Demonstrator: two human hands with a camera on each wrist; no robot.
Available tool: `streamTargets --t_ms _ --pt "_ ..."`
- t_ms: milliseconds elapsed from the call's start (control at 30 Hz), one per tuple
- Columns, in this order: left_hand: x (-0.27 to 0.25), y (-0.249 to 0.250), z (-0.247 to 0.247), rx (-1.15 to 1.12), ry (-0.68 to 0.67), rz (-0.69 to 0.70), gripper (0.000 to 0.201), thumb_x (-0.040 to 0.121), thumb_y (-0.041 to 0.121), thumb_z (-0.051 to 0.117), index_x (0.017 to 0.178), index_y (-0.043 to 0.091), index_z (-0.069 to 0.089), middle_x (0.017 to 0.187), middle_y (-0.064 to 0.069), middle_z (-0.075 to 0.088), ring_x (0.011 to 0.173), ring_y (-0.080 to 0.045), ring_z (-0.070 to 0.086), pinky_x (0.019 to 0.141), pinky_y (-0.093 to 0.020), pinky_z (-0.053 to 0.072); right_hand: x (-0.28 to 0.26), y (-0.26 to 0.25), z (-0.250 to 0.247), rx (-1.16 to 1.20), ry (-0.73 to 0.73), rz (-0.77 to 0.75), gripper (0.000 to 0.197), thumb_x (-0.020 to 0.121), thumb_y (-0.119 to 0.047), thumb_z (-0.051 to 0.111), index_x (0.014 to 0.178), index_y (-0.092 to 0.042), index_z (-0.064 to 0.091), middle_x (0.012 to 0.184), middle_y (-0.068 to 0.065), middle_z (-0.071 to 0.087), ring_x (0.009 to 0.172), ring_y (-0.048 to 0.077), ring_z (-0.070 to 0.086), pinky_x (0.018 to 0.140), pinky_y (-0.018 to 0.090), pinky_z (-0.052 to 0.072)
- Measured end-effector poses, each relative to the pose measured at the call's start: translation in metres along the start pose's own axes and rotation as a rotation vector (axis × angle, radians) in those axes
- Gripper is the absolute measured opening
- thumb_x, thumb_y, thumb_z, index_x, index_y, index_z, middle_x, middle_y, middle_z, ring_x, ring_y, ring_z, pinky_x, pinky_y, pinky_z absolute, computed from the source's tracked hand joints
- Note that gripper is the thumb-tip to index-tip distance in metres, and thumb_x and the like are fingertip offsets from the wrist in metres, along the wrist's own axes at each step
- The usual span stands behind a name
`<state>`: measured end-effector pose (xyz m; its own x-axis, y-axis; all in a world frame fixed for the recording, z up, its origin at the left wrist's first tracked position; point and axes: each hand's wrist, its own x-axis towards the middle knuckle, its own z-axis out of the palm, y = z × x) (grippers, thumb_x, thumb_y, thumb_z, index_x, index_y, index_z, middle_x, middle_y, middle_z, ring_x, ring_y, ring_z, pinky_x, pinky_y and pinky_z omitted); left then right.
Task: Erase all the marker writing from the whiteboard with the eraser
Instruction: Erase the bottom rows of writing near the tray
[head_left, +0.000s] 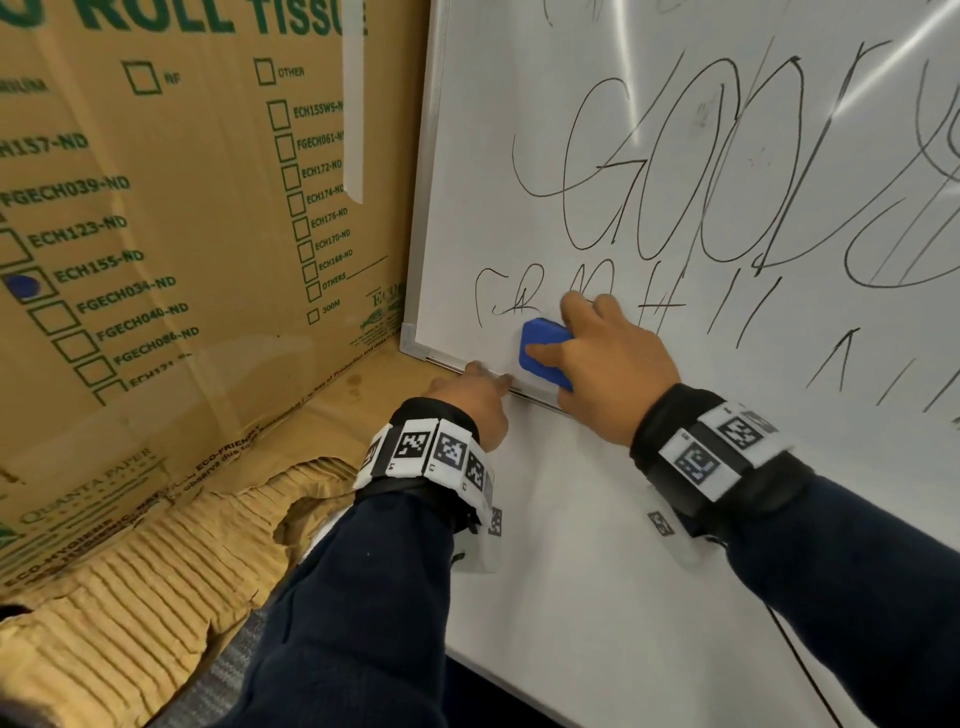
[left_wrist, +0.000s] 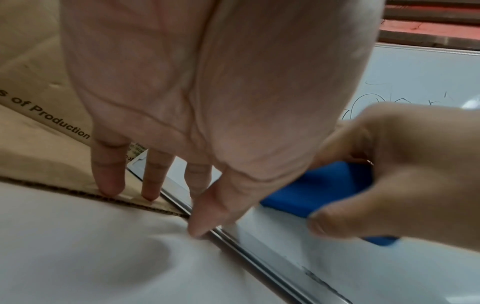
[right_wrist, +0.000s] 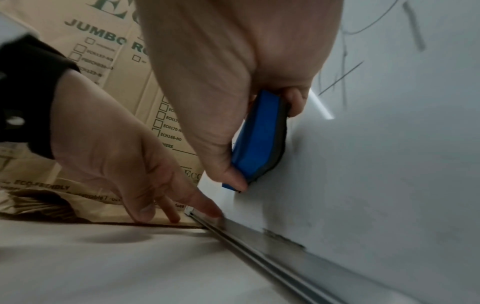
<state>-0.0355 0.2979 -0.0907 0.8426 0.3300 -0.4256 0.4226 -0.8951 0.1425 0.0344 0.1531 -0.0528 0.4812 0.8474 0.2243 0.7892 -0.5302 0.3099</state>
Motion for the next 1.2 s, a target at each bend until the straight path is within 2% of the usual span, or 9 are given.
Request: streamTargets --t_ms 133,267,367,467,600,800,900,1000,1200 --pt "-0.005 0.002 -0.004 0.006 0.001 -0.004 0.071 0.092 0.012 0.042 0.156 0.033 0.018 0.161 -0.004 0.014 0.136 -0.038 0.038 0.107 -0.046 0.043 0.035 -0.018 -0.005 -0.014 -0.004 -0.054 0.042 0.079 -0.023 0.074 0.12 -0.027 0.064 0.12 0.007 0.038 0.105 0.03 0.044 0.058 0.035 0.045" --pt "-0.01 0.007 -0.007 0.094 0.011 0.013 0.064 0.097 0.012 0.038 0.157 0.022 0.017 0.162 -0.01 0.016 0.138 -0.034 0.038 0.112 -0.044 0.037 0.065 -0.034 -0.011 -0.038 -0.013 -0.079 0.037 0.078 -0.029 0.074 0.114 -0.023 0.068 0.129 0.005 0.033 0.113 0.031 0.042 0.058 0.035 0.041" --pt "-0.013 0.008 -0.008 0.116 0.025 0.022 0.061 0.101 0.012 0.036 0.157 0.018 0.015 0.163 -0.011 0.013 0.143 -0.03 0.031 0.115 -0.045 0.033 0.072 -0.038 -0.014 -0.057 -0.014 -0.098 0.037 0.079 -0.029 0.073 0.114 -0.019 0.068 0.132 0.006 0.034 0.115 0.032 0.041 0.059 0.034 0.037" --pt "-0.01 0.006 -0.007 0.072 0.036 0.03 0.061 0.099 0.012 0.038 0.157 0.022 0.018 0.161 -0.011 0.017 0.142 -0.032 0.031 0.114 -0.046 0.033 0.065 -0.028 -0.014 -0.05 -0.004 -0.1 0.038 0.078 -0.026 0.073 0.115 -0.022 0.067 0.131 0.006 0.034 0.113 0.032 0.041 0.059 0.034 0.037" --pt "-0.002 0.0 -0.002 -0.011 0.012 0.011 0.07 0.094 0.014 0.042 0.157 0.03 0.017 0.162 -0.006 0.012 0.14 -0.039 0.033 0.111 -0.046 0.039 0.041 -0.001 -0.023 -0.036 0.013 -0.056 0.041 0.081 -0.024 0.07 0.121 -0.026 0.064 0.12 0.005 0.035 0.107 0.03 0.041 0.059 0.035 0.04" --pt "0.001 -0.003 0.003 -0.057 0.036 0.015 0.069 0.092 0.016 0.043 0.156 0.03 0.019 0.161 -0.006 0.015 0.138 -0.037 0.036 0.109 -0.044 0.041 0.012 0.026 -0.033 -0.054 0.075 -0.013 0.039 0.08 -0.029 0.07 0.119 -0.027 0.065 0.108 0.004 0.038 0.098 0.028 0.042 0.057 0.034 0.042" --pt "0.001 -0.002 0.001 -0.065 0.019 0.008 0.071 0.091 0.015 0.043 0.156 0.031 0.018 0.161 -0.005 0.013 0.138 -0.038 0.035 0.109 -0.045 0.041 0.025 0.015 -0.035 -0.081 0.08 -0.032 0.035 0.078 -0.027 0.07 0.112 -0.024 0.067 0.113 0.006 0.04 0.1 0.031 0.043 0.053 0.033 0.041" --pt "0.0 0.0 -0.001 -0.03 -0.004 0.001 0.072 0.09 0.015 0.042 0.156 0.031 0.018 0.161 -0.005 0.011 0.137 -0.039 0.036 0.109 -0.046 0.042 0.047 -0.001 -0.034 -0.074 0.092 -0.058 0.033 0.08 -0.023 0.068 0.114 -0.023 0.066 0.121 0.008 0.039 0.105 0.033 0.043 0.055 0.034 0.039" --pt "-0.003 0.007 -0.006 0.01 -0.008 0.001 0.065 0.097 0.013 0.039 0.157 0.022 0.016 0.162 -0.012 0.01 0.142 -0.037 0.032 0.114 -0.047 0.034 0.079 -0.023 -0.025 -0.095 0.093 -0.102 0.038 0.077 -0.02 0.075 0.113 -0.025 0.067 0.128 0.007 0.035 0.109 0.033 0.044 0.054 0.033 0.037"
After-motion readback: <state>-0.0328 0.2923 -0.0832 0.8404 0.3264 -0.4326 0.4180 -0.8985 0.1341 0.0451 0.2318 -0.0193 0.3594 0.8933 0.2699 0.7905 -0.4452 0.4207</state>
